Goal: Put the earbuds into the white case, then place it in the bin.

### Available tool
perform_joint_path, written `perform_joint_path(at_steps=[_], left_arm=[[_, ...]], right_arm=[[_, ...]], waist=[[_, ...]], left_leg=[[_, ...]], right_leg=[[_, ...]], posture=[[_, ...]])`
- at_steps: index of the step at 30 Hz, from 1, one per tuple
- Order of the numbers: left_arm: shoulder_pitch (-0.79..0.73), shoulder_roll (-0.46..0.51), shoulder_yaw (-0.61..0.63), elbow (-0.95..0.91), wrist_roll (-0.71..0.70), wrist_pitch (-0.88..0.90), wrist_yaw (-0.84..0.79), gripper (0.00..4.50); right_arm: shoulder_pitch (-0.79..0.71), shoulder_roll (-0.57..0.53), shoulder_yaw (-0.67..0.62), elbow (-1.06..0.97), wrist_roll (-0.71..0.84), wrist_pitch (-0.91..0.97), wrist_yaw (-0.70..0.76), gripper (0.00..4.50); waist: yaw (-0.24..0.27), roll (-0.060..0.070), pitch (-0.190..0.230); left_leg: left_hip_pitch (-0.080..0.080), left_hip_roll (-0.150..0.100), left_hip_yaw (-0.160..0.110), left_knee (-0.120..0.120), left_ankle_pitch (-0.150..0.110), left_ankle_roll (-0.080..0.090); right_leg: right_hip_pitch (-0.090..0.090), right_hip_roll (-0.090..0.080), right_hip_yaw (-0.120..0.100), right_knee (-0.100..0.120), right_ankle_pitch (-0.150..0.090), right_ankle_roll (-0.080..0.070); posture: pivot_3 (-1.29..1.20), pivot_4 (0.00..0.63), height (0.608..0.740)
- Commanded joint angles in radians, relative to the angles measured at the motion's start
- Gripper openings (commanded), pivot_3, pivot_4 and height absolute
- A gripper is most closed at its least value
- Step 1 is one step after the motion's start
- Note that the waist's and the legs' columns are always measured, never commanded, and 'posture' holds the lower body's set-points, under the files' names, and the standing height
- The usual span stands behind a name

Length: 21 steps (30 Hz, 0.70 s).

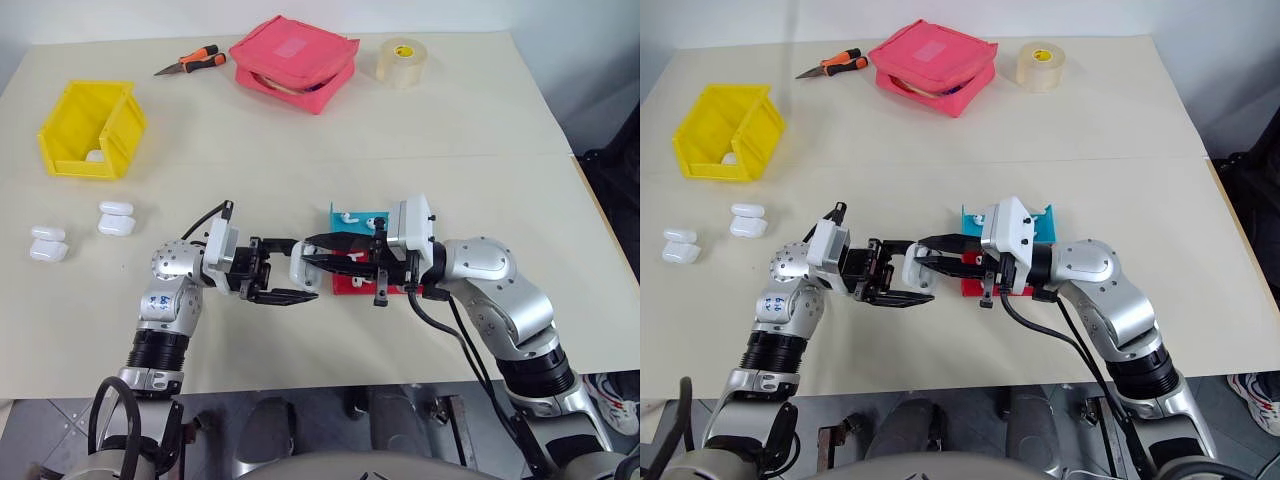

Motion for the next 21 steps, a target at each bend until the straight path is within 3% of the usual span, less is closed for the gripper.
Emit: perform_joint_path(at_steps=[1, 12, 18, 21], left_arm=[[-0.042, -0.004, 0.069, -0.036, -0.057, -0.035, 0.029, 2.78], [-0.044, -0.017, 0.062, -0.031, -0.05, -0.04, 0.032, 2.78], [-0.045, -0.016, 0.063, -0.027, -0.038, -0.04, 0.032, 2.78], [-0.042, -0.012, 0.063, -0.026, -0.032, -0.036, 0.035, 2.78]], right_arm=[[0.017, -0.034, 0.032, 0.001, -0.015, 0.048, 0.032, 0.44], [-0.08, -0.004, 0.064, 0.045, -0.033, 0.073, 0.03, 0.44], [-0.139, 0.005, 0.054, 0.017, -0.02, 0.097, 0.028, 2.3], [-0.16, 0.004, 0.037, -0.008, -0.005, 0.12, 0.021, 2.3]], waist=[[-0.001, 0.0, 0.0], [-0.001, 0.0, 0.0], [0.0, 0.0, 0.0], [-0.001, 0.0, 0.0]], left_leg=[[0.0, 0.0, 0.0, 0.0, 0.0, 0.0], [0.0, 0.0, 0.0, 0.0, 0.0, 0.0], [0.0, 0.0, -0.001, 0.001, 0.0, 0.0], [0.0, 0.0, -0.001, 0.0, 0.0, 0.0]], right_leg=[[0.0, 0.0, 0.0, 0.0, 0.0, 0.0], [0.0, 0.0, 0.0, 0.0, 0.0, 0.0], [0.0, 0.0, -0.001, 0.0, 0.0, 0.0], [0.0, 0.0, -0.001, 0.0, 0.0, 0.0]], posture=[[0.0, 0.15, 0.74], [0.0, 0.15, 0.74], [0.0, 0.15, 0.74], [0.0, 0.15, 0.74]])
